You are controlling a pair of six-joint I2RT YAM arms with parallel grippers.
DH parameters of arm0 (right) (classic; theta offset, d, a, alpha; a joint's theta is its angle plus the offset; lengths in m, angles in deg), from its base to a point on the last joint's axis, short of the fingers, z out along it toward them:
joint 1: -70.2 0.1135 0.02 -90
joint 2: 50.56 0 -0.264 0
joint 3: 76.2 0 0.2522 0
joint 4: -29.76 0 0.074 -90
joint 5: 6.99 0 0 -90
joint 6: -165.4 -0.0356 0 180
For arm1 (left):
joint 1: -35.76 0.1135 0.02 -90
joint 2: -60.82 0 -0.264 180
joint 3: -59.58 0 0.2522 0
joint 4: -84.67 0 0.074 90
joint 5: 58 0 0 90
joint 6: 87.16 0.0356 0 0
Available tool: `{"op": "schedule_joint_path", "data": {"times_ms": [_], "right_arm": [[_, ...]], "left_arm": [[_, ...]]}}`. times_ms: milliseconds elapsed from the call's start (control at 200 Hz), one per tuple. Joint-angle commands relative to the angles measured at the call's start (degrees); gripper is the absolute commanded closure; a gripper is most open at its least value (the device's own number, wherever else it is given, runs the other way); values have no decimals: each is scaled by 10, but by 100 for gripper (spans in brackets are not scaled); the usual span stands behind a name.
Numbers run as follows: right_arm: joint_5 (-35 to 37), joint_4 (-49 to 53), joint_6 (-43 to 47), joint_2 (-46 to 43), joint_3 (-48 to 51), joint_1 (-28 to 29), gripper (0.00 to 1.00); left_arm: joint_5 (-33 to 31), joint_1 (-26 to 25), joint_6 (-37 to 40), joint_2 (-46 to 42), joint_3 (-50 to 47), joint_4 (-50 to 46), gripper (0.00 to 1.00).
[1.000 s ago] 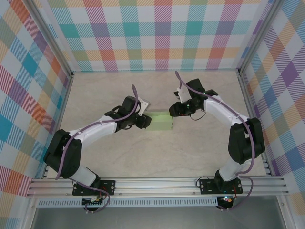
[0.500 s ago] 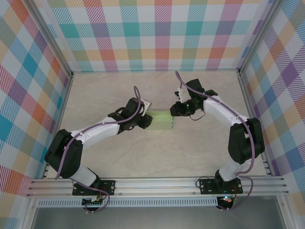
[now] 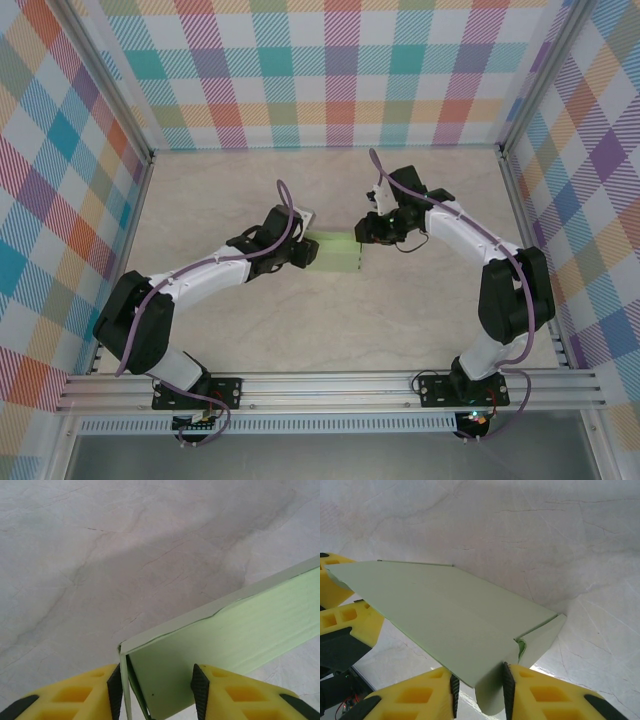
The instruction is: Fold the paper box
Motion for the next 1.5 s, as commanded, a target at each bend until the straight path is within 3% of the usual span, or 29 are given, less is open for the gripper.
{"op": "schedule_joint_path", "data": {"times_ms": [0,555,1110,1495], "right_arm": [[-8,-5,-22,10,-20,8,66],[23,50,-46,1,-37,8,61],[28,24,-56,-19,7,9,70],[23,14,-63,-13,-7,11,82]], "left_arm": [[-6,-10,-26,-13,-12,16,59],[-45,-10,-63,-23,-29,23,61],[-50,-12,-82,-19,-29,19,61],[-59,-19,-102,-20,-20,14,62]]}}
